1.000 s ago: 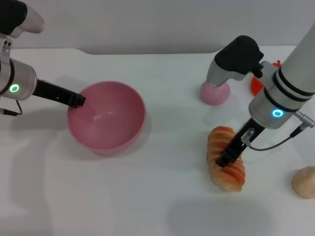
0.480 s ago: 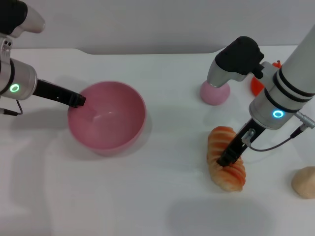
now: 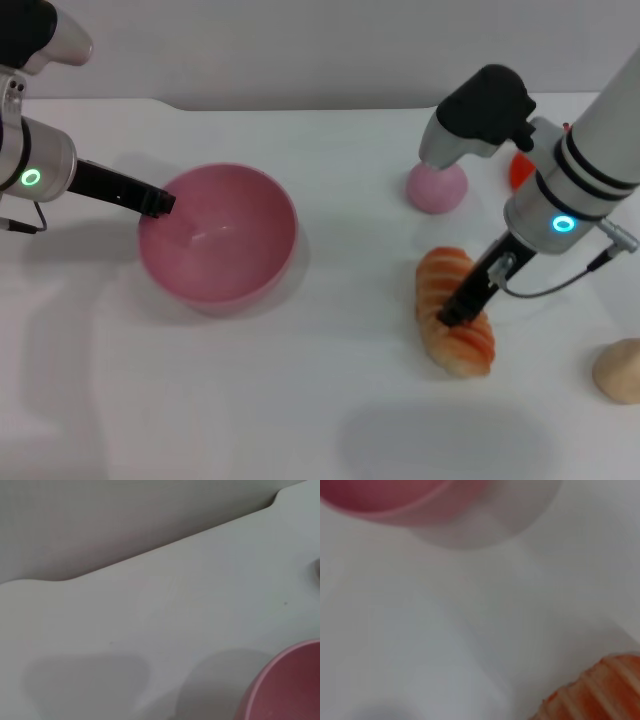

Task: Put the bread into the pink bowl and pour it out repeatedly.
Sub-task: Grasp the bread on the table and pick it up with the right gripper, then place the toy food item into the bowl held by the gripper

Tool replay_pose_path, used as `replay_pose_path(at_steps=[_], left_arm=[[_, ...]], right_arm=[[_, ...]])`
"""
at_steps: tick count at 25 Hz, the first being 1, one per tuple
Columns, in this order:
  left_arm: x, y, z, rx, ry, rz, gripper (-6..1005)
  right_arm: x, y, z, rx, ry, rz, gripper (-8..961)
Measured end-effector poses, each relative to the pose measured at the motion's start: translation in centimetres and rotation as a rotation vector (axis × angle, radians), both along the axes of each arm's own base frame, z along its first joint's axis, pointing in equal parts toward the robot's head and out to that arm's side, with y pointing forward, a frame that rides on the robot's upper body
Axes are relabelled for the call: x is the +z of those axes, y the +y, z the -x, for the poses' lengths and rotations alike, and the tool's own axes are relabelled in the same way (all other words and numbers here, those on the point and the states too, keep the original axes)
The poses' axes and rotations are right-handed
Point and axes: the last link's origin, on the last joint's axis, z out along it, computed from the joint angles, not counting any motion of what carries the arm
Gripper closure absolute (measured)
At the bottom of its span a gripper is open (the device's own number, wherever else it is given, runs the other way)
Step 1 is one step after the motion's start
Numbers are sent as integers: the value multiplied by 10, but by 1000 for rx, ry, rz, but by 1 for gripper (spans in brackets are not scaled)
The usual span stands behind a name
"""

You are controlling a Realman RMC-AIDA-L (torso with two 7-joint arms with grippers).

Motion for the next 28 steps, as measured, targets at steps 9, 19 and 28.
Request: replay_pose_path(at_steps=[9, 19, 28], left_arm=[[-1, 0, 1, 4, -1, 6, 954], [-1, 0, 0, 7, -1, 7, 953], [-5, 1, -8, -8, -1, 30, 953]], right_arm=[[18, 12, 34, 147, 56, -93, 851], [60, 12, 102, 410, 139, -252, 858], [57, -4, 154, 630, 212, -273, 862]])
